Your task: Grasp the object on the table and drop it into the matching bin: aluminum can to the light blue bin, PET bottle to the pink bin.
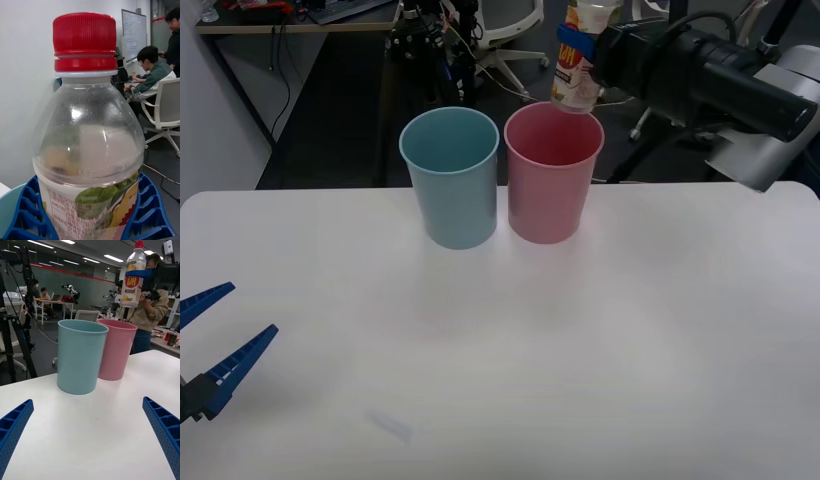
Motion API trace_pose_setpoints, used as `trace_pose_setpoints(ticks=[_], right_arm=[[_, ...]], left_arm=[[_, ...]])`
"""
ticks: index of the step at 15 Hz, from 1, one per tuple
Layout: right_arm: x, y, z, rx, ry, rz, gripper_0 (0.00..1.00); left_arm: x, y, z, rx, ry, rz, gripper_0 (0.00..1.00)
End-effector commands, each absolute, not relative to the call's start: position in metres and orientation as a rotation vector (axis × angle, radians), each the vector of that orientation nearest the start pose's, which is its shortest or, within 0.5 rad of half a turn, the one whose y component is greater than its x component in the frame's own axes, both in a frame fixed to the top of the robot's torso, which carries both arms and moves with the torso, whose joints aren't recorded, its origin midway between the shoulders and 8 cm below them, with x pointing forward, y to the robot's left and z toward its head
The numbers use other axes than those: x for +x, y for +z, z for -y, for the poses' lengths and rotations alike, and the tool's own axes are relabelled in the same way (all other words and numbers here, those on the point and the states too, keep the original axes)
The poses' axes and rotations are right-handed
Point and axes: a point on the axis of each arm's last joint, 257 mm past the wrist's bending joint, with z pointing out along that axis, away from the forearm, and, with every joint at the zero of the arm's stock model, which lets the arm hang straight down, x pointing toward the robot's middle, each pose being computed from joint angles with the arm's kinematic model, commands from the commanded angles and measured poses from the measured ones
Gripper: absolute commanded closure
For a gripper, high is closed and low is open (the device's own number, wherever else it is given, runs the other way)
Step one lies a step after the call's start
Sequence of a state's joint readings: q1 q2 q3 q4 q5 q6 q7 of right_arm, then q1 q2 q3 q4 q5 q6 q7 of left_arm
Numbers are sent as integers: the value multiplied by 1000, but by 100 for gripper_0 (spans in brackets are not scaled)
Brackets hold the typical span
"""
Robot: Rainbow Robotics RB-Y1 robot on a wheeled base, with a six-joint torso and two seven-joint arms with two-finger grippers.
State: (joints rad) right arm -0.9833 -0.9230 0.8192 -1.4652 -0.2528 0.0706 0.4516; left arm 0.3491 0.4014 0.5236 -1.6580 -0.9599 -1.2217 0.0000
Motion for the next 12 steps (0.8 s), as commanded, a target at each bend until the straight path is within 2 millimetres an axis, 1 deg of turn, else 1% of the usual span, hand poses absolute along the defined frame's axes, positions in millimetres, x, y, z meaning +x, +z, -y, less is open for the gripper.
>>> trace_pose_setpoints(ticks=[1,2,4,5,7,9,12], right_arm=[[654,31,90,-423,523,-1480,100],[656,25,85,-430,515,-1480,100],[663,19,80,-430,500,-1482,100],[665,18,74,-434,506,-1479,100],[669,17,70,-430,505,-1478,100],[672,14,68,-428,499,-1481,100],[671,13,65,-431,500,-1480,100]], left_arm=[[342,-169,-330,465,-567,-1441,0],[342,-169,-330,465,-567,-1441,0],[342,-169,-330,465,-567,-1441,0],[342,-169,-330,465,-567,-1441,0],[342,-169,-330,465,-567,-1441,0],[342,-169,-330,465,-567,-1441,0],[342,-169,-330,465,-567,-1441,0]])
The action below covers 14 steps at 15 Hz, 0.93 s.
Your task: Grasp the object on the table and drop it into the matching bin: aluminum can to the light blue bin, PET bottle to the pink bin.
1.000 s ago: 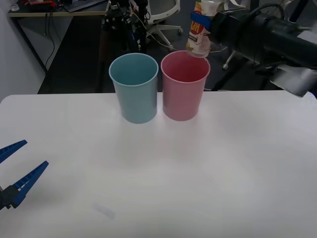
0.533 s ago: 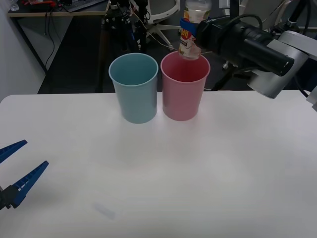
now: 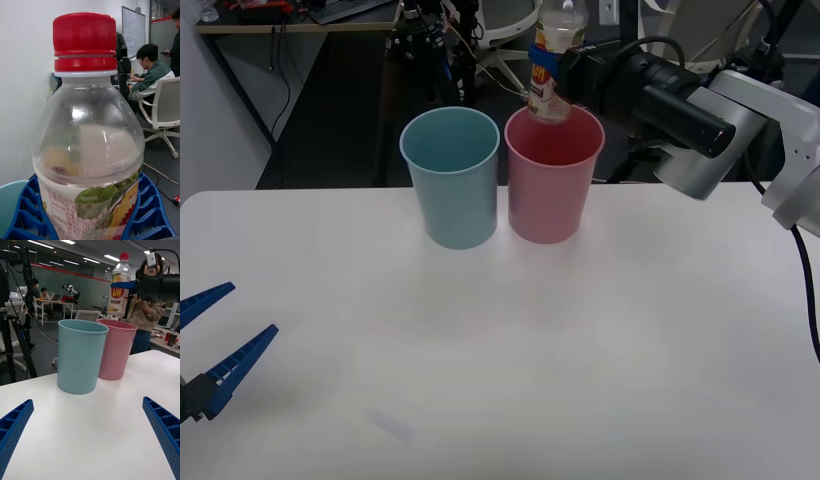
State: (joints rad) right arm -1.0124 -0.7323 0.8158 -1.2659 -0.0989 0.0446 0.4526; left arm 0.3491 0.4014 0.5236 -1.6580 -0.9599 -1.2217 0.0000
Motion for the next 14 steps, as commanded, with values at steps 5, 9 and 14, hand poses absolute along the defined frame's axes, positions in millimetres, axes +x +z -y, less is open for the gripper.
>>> trace_pose_setpoints(ticks=[5,9,14], right_arm=[[671,14,65,-430,509,-1478,0],[670,16,67,-423,514,-1478,0],[669,18,69,-424,519,-1476,0]], left_arm=[[342,-169,-330,465,-567,-1441,0],[342,-169,-330,465,-567,-1441,0],[342,-169,-330,465,-567,-1441,0]])
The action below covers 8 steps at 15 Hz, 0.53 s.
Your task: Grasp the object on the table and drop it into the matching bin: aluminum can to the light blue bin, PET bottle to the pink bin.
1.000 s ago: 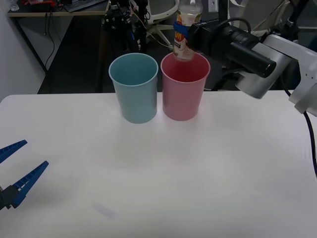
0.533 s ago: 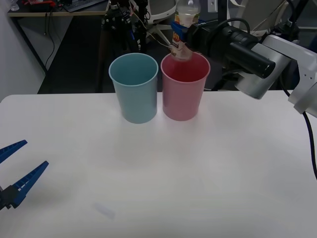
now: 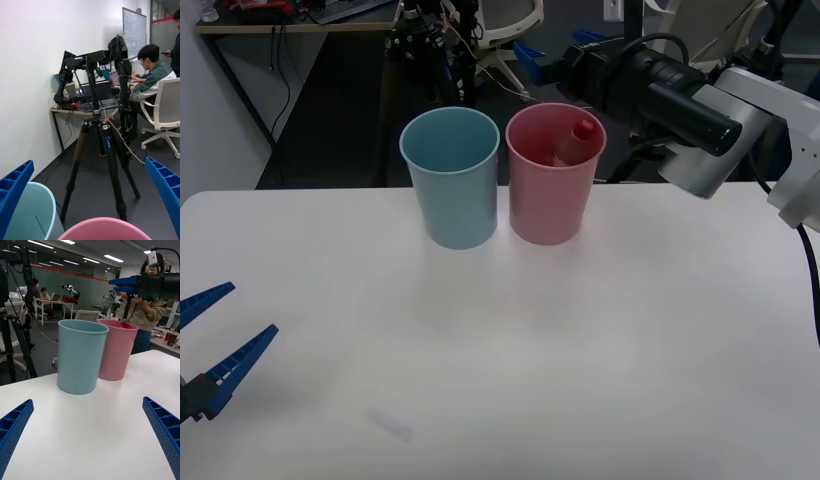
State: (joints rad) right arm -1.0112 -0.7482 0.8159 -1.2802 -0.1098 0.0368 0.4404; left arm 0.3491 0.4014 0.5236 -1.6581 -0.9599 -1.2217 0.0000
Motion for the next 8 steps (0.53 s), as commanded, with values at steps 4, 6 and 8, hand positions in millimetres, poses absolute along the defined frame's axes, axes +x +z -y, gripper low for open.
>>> trace_pose_setpoints(ticks=[4,6,8], right_arm=[[669,19,69,-420,522,-1476,0],[667,21,68,-432,524,-1468,0],[661,27,69,-449,529,-1453,0]], left_arm=[[342,-169,-330,465,-567,-1441,0],[342,-169,-330,465,-567,-1441,0],[342,-169,-330,465,-567,-1441,0]])
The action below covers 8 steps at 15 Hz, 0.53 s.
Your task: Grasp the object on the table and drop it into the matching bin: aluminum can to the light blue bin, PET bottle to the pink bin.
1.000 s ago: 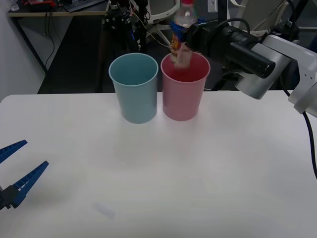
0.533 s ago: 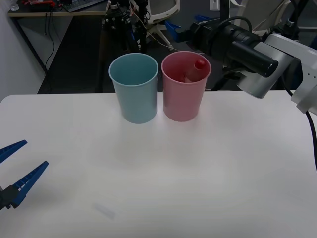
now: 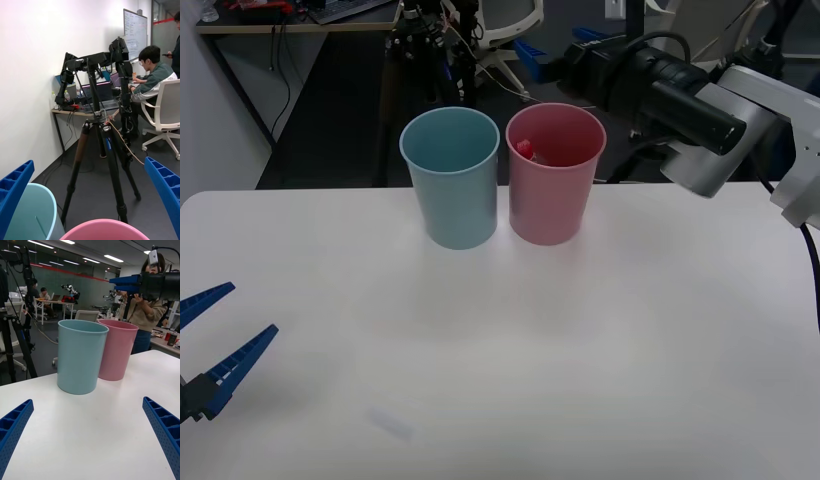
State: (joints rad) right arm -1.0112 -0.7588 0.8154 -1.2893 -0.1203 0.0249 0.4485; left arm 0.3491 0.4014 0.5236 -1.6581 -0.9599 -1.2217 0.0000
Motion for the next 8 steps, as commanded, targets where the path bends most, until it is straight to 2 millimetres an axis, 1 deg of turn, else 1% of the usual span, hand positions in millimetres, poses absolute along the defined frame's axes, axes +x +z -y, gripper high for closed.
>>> trace_pose_setpoints(ticks=[1,3,8], right_arm=[[658,28,69,-453,540,-1446,0],[648,32,73,-463,549,-1428,0],[617,33,85,-495,575,-1406,0]], left_arm=[[342,-169,-330,465,-567,-1441,0],[342,-169,-330,465,-567,-1441,0],[342,-169,-330,465,-567,-1441,0]])
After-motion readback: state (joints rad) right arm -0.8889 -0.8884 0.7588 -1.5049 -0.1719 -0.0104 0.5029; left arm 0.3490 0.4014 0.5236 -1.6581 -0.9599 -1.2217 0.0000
